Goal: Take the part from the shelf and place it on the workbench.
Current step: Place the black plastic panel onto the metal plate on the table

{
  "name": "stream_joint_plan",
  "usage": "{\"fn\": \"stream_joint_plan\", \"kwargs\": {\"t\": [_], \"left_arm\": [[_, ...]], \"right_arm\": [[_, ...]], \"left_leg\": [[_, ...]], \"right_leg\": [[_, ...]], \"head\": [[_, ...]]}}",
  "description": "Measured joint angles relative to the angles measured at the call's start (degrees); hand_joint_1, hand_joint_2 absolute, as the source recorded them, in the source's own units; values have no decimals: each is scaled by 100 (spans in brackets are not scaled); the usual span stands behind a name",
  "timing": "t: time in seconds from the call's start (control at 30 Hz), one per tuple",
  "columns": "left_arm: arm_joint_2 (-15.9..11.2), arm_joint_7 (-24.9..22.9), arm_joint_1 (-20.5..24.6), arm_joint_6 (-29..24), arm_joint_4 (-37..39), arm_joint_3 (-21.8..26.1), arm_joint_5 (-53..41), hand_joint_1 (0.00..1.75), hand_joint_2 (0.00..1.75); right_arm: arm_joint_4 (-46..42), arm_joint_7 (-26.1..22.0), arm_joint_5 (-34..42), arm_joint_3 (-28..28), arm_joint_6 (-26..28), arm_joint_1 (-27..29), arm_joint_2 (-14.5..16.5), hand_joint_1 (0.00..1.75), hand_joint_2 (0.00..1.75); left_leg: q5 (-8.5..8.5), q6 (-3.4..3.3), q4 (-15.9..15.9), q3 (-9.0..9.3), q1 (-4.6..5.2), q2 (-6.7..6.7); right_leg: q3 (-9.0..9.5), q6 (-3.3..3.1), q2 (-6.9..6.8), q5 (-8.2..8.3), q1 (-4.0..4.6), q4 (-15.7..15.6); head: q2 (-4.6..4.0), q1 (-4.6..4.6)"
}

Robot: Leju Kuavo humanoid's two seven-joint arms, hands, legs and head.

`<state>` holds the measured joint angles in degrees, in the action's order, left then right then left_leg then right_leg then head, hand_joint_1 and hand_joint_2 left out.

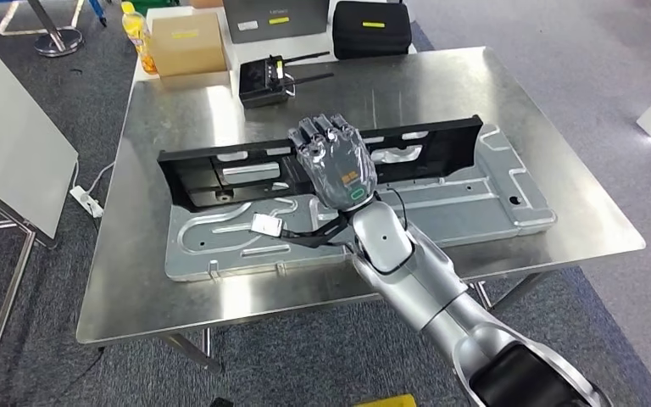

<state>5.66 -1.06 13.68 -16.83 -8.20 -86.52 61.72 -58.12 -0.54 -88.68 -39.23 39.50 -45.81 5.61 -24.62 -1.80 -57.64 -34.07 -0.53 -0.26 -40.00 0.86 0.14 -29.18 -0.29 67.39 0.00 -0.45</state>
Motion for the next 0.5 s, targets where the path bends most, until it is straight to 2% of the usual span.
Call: {"fn": "stream_joint_plan", "kwargs": {"t": [0.03, 0.07, 0.1, 0.13, 0.2, 0.23, 0.27, 0.3, 0.4, 0.43, 0.5], "left_arm": [[0, 4, -1, 20, 0, 1, 16, 0, 175], [0, 10, -2, 46, 0, 2, 33, 0, 175], [1, 16, -4, 73, 0, 3, 52, 0, 175], [4, 25, -6, 92, 0, 5, 71, 0, 175], [12, 40, -6, 105, 0, 7, 98, 0, 175], [15, 47, -5, 105, 0, 7, 105, 0, 175], [15, 52, -4, 104, 0, 7, 108, 0, 175], [15, 56, -4, 104, 0, 7, 109, 0, 175], [17, 62, 1, 100, 0, 7, 110, 0, 175], [17, 63, 4, 98, 0, 8, 110, 0, 175], [17, 62, 9, 98, 0, 9, 110, 0, 175]], "right_arm": [[17, -40, 1, 30, 0, 12, 6, 175, 175], [36, -81, 1, 56, 0, 33, 10, 175, 175], [55, -121, 1, 78, 0, 56, 15, 175, 175], [70, -158, -1, 104, 0, 74, 24, 175, 175], [87, -206, -9, 159, 0, 86, 52, 175, 175], [92, -222, -16, 183, 0, 85, 73, 175, 175], [97, -231, -22, 203, 0, 86, 90, 175, 175], [105, -235, -26, 220, 0, 89, 103, 175, 175], [127, -239, -34, 249, 1, 98, 126, 175, 175], [130, -239, -39, 256, 1, 95, 139, 175, 175], [137, -255, -45, 271, 0, 95, 168, 175, 175]], "left_leg": [[0, -9, -2, -2, 0, 2], [-5, -12, -5, -4, 0, 0], [-13, -12, -13, -4, -2, -4], [-24, -5, -26, -3, -4, -9], [-60, 26, -68, -5, -7, -16], [-82, 52, -96, -13, 2, -17], [-96, 78, -111, -21, 11, -17], [-104, 105, -115, -28, 21, -17], [-145, 192, -140, -34, 11, -12], [-207, 218, -268, -87, 3, -10], [-444, 255, -858, -374, -7, -5]], "right_leg": [[-173, 18, -1, -161, -11, 375], [-309, 33, -2, -246, -24, 663], [-364, 43, -4, -225, -36, 771], [-304, 47, -5, -97, -48, 645], [39, 36, -10, 257, -62, -57], [206, 17, -9, 365, -55, -397], [312, -4, -8, 408, -47, -618], [354, -31, -5, 393, -34, -709], [401, -144, 4, 381, -34, -777], [436, -190, 5, 366, -43, -810], [514, -255, -8, 325, -44, -843]], "head": [[0, 0], [0, 1], [0, 1], [0, 2], [0, 2], [0, 0], [0, 1], [0, -1], [0, -3], [0, -5], [0, -9]]}}
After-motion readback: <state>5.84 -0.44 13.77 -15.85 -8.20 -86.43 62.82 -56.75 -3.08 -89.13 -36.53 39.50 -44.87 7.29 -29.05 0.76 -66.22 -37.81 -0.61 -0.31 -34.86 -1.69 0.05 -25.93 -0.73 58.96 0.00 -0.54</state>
